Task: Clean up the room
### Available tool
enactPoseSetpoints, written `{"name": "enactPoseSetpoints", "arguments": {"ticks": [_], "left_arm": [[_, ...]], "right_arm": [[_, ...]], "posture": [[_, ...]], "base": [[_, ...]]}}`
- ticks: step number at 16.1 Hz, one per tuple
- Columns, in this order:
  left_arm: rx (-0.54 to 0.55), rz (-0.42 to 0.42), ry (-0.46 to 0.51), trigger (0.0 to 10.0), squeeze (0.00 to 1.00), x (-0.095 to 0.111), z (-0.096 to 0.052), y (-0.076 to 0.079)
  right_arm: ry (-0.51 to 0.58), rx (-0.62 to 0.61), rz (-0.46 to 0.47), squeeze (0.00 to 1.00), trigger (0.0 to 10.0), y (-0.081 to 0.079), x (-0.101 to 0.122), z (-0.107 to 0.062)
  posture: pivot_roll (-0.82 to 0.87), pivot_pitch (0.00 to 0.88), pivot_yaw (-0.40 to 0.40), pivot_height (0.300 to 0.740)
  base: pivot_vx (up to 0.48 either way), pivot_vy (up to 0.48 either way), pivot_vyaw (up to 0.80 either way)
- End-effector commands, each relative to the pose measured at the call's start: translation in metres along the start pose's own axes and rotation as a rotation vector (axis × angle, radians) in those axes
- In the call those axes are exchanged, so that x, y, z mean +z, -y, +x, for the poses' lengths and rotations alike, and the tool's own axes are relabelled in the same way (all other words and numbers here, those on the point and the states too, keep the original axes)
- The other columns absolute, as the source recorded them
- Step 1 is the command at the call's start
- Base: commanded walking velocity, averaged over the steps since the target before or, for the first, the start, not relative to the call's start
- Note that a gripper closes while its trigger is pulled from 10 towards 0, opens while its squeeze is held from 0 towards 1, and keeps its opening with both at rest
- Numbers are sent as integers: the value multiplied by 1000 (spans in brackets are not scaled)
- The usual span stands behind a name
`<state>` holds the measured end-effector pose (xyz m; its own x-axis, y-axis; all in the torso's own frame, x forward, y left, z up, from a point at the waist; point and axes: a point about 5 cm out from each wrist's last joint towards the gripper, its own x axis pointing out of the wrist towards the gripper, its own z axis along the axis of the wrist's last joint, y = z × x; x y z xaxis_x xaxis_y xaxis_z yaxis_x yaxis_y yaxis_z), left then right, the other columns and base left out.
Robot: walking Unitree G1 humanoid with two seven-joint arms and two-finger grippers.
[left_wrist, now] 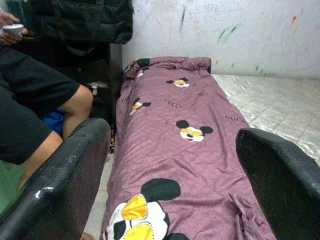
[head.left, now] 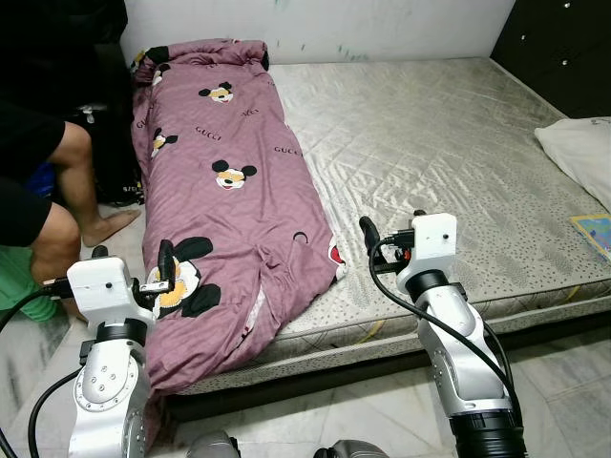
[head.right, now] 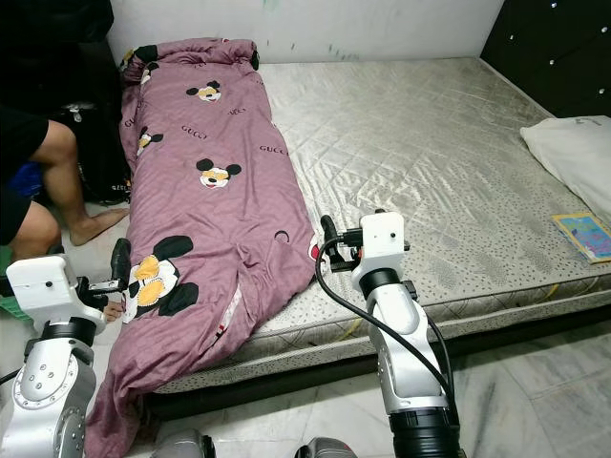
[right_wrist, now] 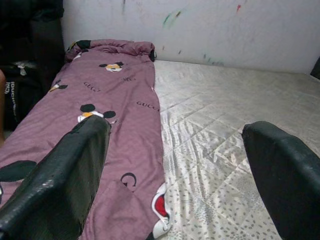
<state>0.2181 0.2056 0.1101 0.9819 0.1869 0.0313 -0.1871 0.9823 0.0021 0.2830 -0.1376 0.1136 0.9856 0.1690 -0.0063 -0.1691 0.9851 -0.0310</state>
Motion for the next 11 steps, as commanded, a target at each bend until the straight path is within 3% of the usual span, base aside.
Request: {"name": "enactPoseSetpoints", "arguments": {"ticks": [1,11], "left_arm": [[-2,12,-24,10000,0,-3,0,1],[7,5,-53,10000,0,-7,2,3]], "right_arm": [[-17,8,20,0,10000,0,-3,1],[-14,49,41,0,10000,-2,-5,1]], "posture": [[-28,0,-43,740],[-29,0,-52,740]], "base": [[0,0,0],[0,0,0]]}}
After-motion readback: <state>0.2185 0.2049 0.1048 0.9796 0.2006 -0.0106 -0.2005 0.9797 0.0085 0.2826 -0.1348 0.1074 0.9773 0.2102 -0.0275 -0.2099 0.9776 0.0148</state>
